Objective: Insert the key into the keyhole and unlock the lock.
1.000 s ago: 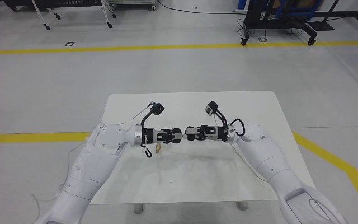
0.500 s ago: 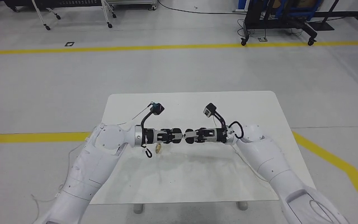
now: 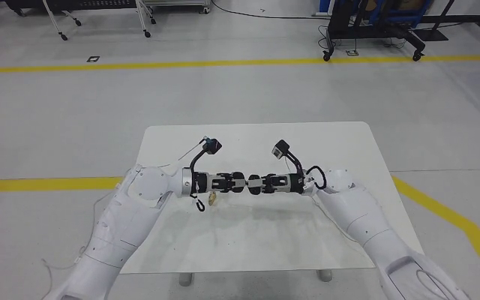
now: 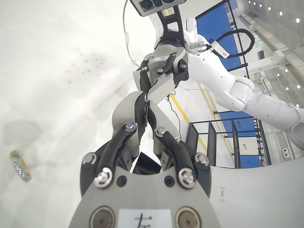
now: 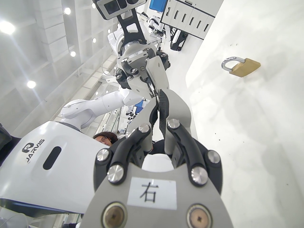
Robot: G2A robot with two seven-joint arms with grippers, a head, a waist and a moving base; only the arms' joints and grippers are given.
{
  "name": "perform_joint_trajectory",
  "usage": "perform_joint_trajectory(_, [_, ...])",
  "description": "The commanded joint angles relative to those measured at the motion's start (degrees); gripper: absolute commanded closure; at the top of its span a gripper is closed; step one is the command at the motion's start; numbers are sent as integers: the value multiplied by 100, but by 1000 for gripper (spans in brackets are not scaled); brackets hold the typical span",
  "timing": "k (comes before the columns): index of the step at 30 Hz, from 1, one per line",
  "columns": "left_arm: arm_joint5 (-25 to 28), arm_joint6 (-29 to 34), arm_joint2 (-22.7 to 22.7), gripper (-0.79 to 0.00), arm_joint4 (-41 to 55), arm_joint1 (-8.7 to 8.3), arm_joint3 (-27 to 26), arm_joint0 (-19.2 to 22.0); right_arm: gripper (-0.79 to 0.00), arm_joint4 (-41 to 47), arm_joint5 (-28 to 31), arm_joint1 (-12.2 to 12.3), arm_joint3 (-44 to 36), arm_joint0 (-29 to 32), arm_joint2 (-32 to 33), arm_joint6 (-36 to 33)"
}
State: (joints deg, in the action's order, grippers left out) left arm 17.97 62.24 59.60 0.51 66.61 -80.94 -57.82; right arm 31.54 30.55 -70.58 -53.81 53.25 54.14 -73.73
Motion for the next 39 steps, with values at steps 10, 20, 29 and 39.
perform_joint_trajectory(10, [133, -136, 170, -785, 30, -61, 26, 11, 0, 57, 200, 131, 63, 80, 151, 200])
perform_joint_trajectory(20, [22, 13, 584, -785, -1890, -313, -934, -280, 0, 374, 554, 512, 164, 457, 1062, 554])
perform_joint_trajectory(29, [-340, 533, 866, -785, -4471, -596, -2369, -1224, 0, 537, 600, 651, 40, 677, 1392, 600])
perform_joint_trajectory(39, [-302, 452, 309, -785, -5474, -577, -1919, -1160, 0, 537, 600, 651, 40, 677, 1392, 600])
